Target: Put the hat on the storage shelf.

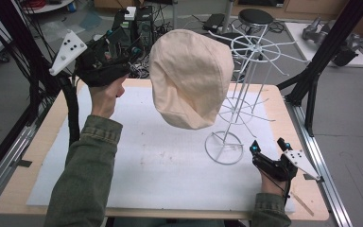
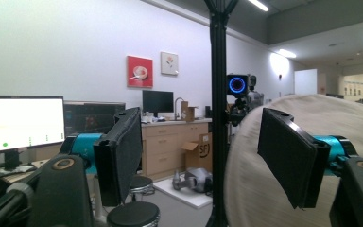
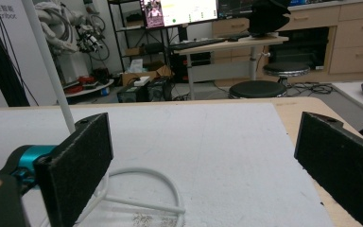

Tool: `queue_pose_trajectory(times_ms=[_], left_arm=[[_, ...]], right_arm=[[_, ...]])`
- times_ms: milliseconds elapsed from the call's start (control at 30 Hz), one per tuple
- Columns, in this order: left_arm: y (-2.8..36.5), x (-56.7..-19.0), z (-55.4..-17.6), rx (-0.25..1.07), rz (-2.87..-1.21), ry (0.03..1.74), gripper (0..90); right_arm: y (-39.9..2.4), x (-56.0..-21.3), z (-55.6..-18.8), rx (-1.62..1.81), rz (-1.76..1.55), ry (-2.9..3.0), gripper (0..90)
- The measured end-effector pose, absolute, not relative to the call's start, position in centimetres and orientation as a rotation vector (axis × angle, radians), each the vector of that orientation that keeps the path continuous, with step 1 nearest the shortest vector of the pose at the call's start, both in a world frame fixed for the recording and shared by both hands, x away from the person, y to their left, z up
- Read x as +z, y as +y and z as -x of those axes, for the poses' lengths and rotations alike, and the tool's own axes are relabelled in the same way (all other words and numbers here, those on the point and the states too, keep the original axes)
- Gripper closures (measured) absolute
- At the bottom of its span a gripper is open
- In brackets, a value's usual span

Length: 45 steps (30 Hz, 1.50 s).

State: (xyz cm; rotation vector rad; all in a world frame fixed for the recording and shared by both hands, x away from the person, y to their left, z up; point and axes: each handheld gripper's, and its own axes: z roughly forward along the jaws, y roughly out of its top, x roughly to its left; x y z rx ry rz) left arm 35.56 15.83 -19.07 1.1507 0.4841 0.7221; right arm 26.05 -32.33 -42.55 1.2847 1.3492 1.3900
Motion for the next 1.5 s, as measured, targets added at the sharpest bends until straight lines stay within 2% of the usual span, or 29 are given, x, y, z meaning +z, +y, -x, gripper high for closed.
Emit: queue_pose_trajectory(times_ms=[733,1067,1500], left_arm=[[19.9,-20.7,-33.1,0.869,-1.093,0.608,31.1],[22.3,-23.1,-32.0,0.925,-1.061,0.695,30.8],[23.4,-26.3,-31.5,0.957,-1.079,0.772,30.6]], right_arm=[[-32.3,-42.5,-26.1,1.387,-1.284,1.352,4.3],[-32.2,-42.6,-26.1,1.392,-1.286,1.351,4.3],[-32.2,-42.6,-26.2,1.393,-1.281,1.354,4.3]])
